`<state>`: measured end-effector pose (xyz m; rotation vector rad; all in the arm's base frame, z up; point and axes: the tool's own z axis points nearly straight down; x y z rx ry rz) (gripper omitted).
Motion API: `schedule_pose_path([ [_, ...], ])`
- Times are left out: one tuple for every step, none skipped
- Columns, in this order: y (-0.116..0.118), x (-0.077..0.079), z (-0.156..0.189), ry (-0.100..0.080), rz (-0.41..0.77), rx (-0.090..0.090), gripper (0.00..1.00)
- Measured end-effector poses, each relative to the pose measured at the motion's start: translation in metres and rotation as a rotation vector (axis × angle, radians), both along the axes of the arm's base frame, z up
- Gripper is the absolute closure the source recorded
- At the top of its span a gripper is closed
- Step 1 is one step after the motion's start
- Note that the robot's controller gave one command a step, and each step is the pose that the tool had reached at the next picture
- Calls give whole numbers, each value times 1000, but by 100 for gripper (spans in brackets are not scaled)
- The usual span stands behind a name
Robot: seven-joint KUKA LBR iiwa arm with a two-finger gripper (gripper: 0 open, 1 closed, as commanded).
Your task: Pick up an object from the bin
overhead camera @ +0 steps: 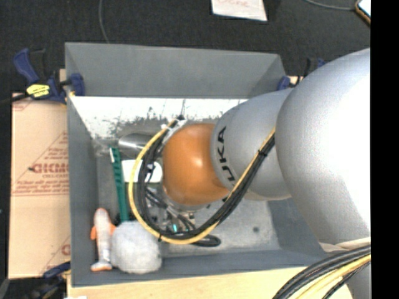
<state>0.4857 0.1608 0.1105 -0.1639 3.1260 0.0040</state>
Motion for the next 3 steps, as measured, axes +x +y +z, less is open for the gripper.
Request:
schedule_pose_path([
  [0,0,0,0,-3,1,0],
  [6,27,106,2,-3,1,0],
  [-5,8,142,8,5,-2,0],
])
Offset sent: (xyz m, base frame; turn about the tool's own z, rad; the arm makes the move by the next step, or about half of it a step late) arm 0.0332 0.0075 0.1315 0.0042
